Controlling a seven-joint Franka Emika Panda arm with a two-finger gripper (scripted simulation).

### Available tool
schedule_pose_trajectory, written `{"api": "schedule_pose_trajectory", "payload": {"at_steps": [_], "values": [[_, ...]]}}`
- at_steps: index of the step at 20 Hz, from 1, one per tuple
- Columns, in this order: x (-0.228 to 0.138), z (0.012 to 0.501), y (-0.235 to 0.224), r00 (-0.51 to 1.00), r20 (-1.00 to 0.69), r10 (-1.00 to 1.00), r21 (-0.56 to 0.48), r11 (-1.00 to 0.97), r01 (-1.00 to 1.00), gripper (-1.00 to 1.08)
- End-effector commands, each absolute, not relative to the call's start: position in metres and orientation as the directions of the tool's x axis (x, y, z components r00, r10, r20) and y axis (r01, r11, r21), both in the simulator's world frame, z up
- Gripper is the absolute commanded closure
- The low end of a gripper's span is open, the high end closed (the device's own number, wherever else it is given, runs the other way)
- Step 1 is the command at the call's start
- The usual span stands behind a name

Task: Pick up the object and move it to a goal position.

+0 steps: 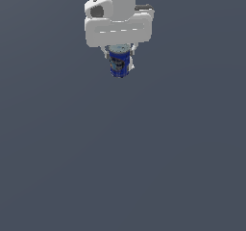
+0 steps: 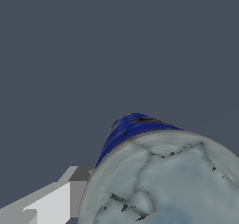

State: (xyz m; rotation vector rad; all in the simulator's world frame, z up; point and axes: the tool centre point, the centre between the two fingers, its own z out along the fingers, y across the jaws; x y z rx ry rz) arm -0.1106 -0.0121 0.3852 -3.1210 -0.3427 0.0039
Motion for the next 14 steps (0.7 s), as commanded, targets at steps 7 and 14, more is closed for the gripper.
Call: {"api": "schedule_pose_trajectory", "payload": {"at_steps": [7,14], "values": [[-0.109,0.432,-0.025,0.976,0.000,0.217,0.000,-0.976,0.217,1.08],[-0.108,0.440,-0.028,0.976,0.000,0.217,0.000,-0.976,0.217,1.08]]}}
